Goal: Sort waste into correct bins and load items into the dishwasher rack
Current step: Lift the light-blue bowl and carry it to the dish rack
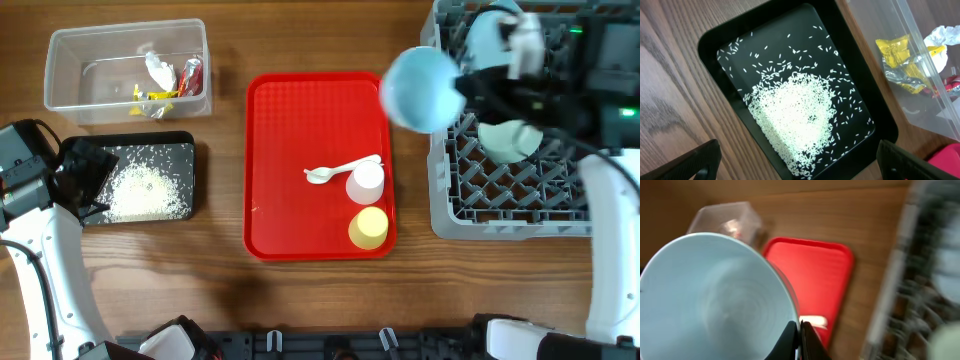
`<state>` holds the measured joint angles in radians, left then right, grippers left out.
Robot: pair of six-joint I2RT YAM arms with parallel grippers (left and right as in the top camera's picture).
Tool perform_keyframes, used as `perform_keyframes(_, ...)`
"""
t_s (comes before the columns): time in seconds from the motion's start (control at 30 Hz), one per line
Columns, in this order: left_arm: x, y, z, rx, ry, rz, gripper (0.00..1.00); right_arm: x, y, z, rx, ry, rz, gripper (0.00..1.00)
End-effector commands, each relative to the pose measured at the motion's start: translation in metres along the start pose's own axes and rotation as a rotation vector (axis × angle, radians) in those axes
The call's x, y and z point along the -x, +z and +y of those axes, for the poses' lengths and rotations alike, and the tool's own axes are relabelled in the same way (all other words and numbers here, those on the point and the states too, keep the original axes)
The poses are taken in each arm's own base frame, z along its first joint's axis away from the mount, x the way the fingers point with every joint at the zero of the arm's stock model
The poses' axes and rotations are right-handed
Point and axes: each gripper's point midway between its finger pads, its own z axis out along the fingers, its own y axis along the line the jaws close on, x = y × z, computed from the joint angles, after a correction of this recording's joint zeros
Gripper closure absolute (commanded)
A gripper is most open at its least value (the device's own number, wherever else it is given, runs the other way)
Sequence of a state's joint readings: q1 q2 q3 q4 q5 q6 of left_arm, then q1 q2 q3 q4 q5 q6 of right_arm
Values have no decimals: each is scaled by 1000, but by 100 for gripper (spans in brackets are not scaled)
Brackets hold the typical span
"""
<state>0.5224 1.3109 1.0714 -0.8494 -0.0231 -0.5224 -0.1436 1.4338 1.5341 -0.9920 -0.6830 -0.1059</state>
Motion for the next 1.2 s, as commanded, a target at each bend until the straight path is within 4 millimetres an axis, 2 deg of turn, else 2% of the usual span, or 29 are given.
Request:
perform_keyframes(0.0,2,0,-2,-9,-13,4,0,-2,-32,-59,-257,67,-24,96)
perform_keyframes(0.03,2,0,-2,-9,-13,4,0,-5,-40,-77,-350,97,-16,96)
perform_keyframes(0.1,2,0,-2,-9,-13,4,0,-13,-53,-100,-485,134,2,96)
perform_keyframes(0.17,2,0,-2,-9,-13,4,0,-17,-58,-105,-529,139,14,96)
perform_keyframes(0.33,1,0,-2,-8,-13,5,0,-22,-64,-99,-529,155,17,96)
perform_keyframes(0.47,1,0,-1,-6,-13,8,0,-37,-102,-111,-732,241,10,96)
perform_keyframes(0.7,1,0,-1,-6,-13,8,0,-31,-130,-66,-667,183,-112,96)
perform_keyframes(0.8,1,0,-1,-6,-13,8,0,-33,-138,-57,-671,173,-131,96)
perform_keyframes(0.87,1,0,-1,-6,-13,8,0,-37,-146,-63,-723,192,-132,96)
perform_keyframes(0.97,1,0,-1,-6,-13,8,0,-57,-176,-92,-963,330,-117,95)
perform_keyframes(1.03,1,0,-1,-7,-13,7,0,-66,-185,-100,-1045,398,-112,96)
perform_keyframes(1.17,1,0,-1,-7,-13,7,0,-79,-187,-107,-1097,453,-64,96)
